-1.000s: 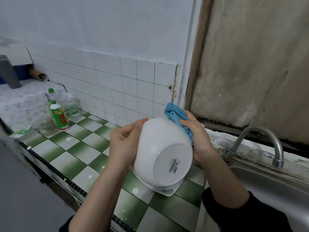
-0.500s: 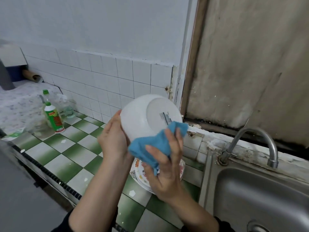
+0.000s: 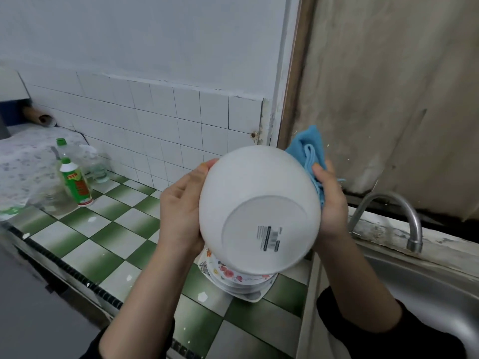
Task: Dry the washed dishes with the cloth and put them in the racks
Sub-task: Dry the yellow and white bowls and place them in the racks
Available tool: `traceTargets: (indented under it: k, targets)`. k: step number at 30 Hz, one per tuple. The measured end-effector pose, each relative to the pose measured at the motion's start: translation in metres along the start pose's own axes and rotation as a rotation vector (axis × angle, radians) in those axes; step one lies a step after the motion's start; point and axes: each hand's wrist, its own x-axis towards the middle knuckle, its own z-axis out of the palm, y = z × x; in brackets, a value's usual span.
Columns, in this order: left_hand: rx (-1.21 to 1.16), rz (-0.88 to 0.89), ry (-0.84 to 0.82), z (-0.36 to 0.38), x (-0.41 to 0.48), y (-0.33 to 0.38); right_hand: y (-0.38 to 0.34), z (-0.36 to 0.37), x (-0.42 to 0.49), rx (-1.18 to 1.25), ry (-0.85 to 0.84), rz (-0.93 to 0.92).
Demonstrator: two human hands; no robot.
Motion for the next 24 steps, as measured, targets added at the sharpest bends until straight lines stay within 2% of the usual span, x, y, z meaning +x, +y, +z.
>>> traceTargets:
  k: [3,5,7,10,13,17,19,22,24]
  targets:
    - [0.183,0.128,-0.093,-0.003,-0.006,0.006,-0.004,0.005,-0.003,-0.164,-0.041,-0.052]
    - [0.245,0.16,-0.137,-0.004,-0.011,0.004,-0.006,0.009,-0.006,-0.207,-0.019,-0.05]
    - [0.284,0.156,-0.148,-0.007,-0.013,-0.001,-0.006,0.008,-0.005,-0.181,0.07,-0.071]
    - [0.41,0.158,-0.118,-0.021,-0.008,-0.011,-0.008,-0.004,-0.002,-0.088,0.251,-0.07]
    - [0.426,0.118,0.031,-0.038,-0.002,-0.021,-0.015,-0.015,-0.005,-0.267,0.28,0.019]
    - [0.259,0.111,0.199,-0.049,-0.001,-0.025,-0.006,-0.026,-0.018,-0.718,0.204,-0.03]
    - [0.175,0.113,0.253,-0.051,0.0,-0.025,0.002,-0.03,-0.025,-0.98,0.077,-0.043]
    - [0.054,0.092,0.325,-0.055,0.006,-0.024,0.008,-0.026,-0.04,-1.229,-0.089,0.158]
    - [-0.048,0.04,0.342,-0.056,0.009,-0.023,0.01,-0.019,-0.049,-1.392,-0.157,0.205]
